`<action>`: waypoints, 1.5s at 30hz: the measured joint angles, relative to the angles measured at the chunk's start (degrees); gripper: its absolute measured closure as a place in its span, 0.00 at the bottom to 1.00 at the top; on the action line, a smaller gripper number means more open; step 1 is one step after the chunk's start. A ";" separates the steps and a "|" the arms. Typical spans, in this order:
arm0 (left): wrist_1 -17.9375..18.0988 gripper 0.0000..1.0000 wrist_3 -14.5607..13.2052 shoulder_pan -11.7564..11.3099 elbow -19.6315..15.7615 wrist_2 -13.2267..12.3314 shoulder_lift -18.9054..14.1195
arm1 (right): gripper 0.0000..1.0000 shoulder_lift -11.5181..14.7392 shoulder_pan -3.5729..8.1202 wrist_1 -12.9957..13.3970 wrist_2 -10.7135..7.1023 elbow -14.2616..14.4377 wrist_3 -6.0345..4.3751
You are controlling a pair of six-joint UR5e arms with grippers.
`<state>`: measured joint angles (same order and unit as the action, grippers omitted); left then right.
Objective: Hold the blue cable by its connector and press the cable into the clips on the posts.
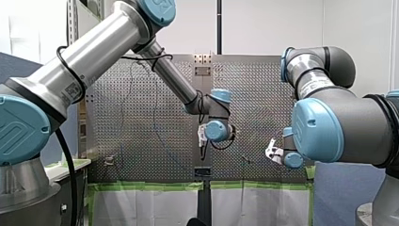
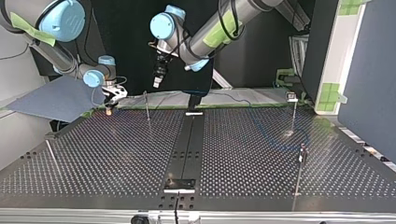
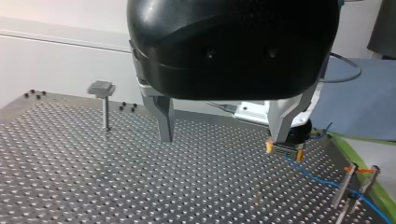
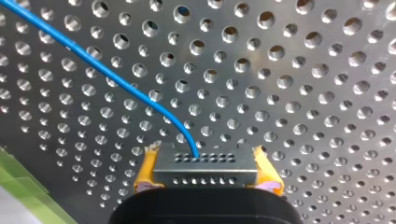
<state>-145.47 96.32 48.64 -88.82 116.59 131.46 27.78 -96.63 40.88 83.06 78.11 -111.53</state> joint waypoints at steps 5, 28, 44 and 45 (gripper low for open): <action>1.40 0.00 0.79 -0.15 -2.32 -0.01 -2.33 | 1.00 -0.05 -0.01 0.00 0.00 -0.01 0.05; 12.19 0.00 5.33 -2.63 -13.57 -1.07 -13.59 | 1.00 -0.13 -0.15 -0.26 0.10 0.01 0.50; 20.24 0.00 8.41 -5.16 -21.62 -2.51 -21.62 | 1.00 -0.11 -0.27 -0.96 0.29 -0.01 0.85; 20.62 0.00 8.50 -5.26 -22.01 -2.62 -22.01 | 1.00 -0.12 -0.27 -1.09 0.31 0.00 0.99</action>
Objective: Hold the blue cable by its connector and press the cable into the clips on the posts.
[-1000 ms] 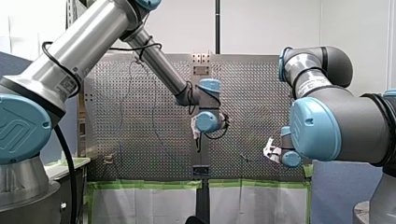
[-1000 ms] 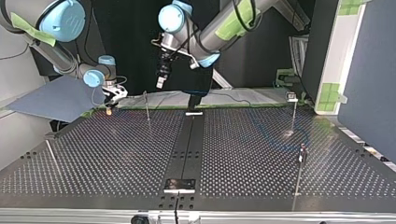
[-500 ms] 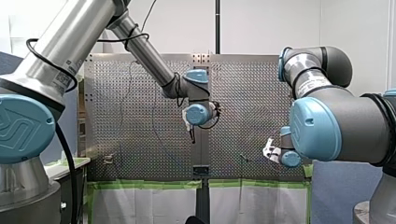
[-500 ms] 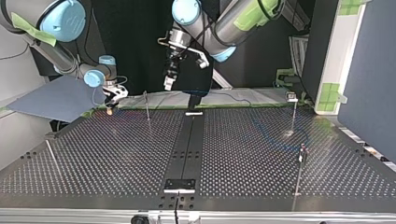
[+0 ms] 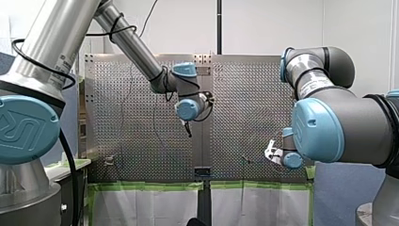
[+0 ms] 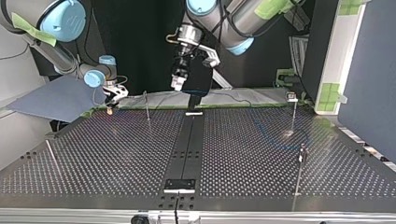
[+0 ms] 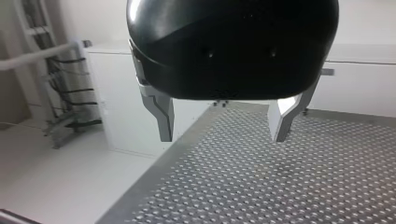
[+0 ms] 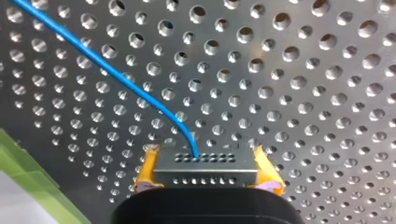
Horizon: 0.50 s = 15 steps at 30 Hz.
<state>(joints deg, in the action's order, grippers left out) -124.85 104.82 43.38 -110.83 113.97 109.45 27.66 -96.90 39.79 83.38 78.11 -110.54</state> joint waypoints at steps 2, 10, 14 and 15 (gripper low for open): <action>0.98 0.00 0.05 -0.16 -0.97 -0.32 -0.96 | 1.00 0.01 0.00 -0.26 0.07 0.00 0.27; 4.85 0.00 -0.13 -0.27 -4.84 -0.57 -2.41 | 1.00 0.18 0.15 -1.40 0.33 0.01 2.21; 6.91 0.00 -0.29 -0.27 -6.91 -0.45 -2.23 | 1.00 0.95 0.19 -2.24 0.42 0.15 3.58; 7.34 0.00 -0.39 -0.27 -7.34 -0.34 -2.20 | 1.00 1.23 0.20 -2.31 0.48 0.31 3.73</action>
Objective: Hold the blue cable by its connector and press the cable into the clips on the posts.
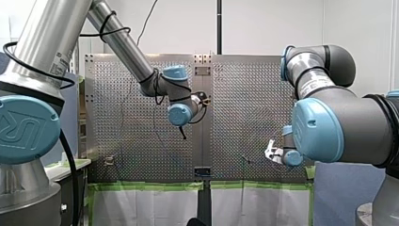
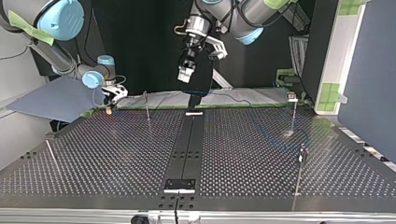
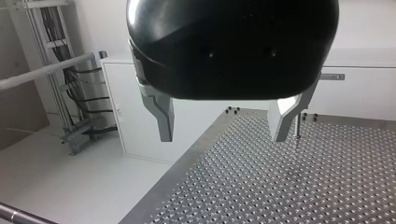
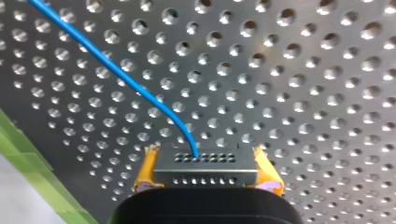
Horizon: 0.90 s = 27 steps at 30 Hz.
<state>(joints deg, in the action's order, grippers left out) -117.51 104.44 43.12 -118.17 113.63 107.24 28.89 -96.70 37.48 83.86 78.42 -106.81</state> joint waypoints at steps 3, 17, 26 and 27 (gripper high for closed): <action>1.52 0.00 -0.24 0.00 -1.52 0.52 0.07 | 1.00 1.23 0.12 -0.03 0.37 0.99 0.23; 7.68 0.00 -0.98 0.29 -8.51 0.04 5.13 | 1.00 7.34 0.55 1.08 0.96 5.24 0.24; 10.79 0.00 -1.45 1.06 -13.05 0.04 9.64 | 1.00 11.70 -0.27 1.48 0.88 8.78 0.72; 10.82 0.00 -1.52 1.09 -13.53 0.03 10.01 | 1.00 12.21 -0.34 1.44 0.84 8.93 0.78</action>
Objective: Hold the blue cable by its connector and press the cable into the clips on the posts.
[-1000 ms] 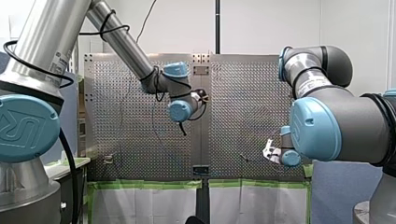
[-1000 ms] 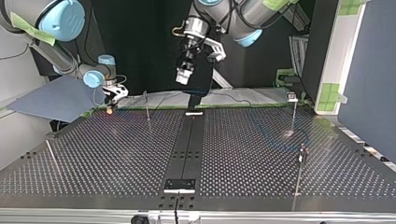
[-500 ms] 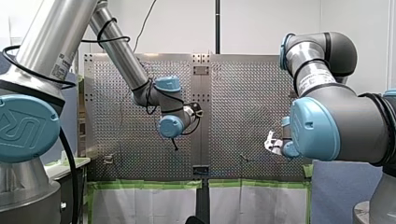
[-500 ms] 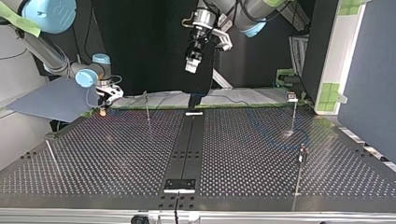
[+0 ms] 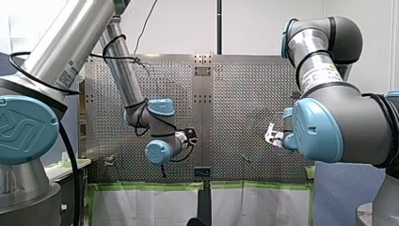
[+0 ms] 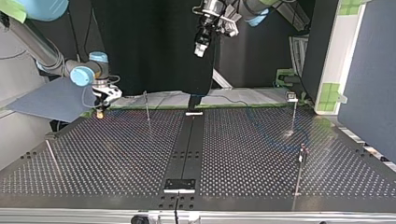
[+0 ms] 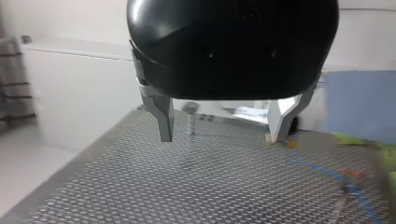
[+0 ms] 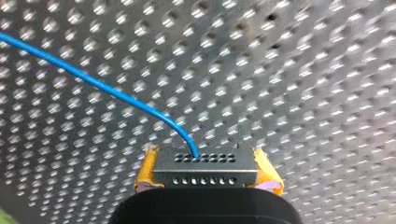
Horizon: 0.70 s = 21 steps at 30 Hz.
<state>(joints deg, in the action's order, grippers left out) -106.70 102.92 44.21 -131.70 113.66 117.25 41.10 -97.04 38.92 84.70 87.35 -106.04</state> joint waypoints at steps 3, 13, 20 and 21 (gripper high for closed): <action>0.00 0.00 -0.13 0.08 -0.98 -0.04 0.65 | 1.00 1.20 -0.14 -0.10 -0.20 0.24 0.14; -0.01 0.00 -0.18 0.11 -1.40 -0.06 0.88 | 1.00 1.75 -0.21 -0.14 -0.31 0.33 0.20; -0.01 0.00 -0.18 0.11 -1.41 -0.06 0.90 | 1.00 1.76 -0.21 -0.14 -0.32 0.33 0.20; -0.02 0.00 -0.18 0.11 -1.41 -0.06 0.90 | 1.00 1.76 -0.21 -0.14 -0.32 0.32 0.20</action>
<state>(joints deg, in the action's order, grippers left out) -106.71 102.74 44.32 -133.11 113.60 118.15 42.87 -97.25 38.77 84.38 87.68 -105.84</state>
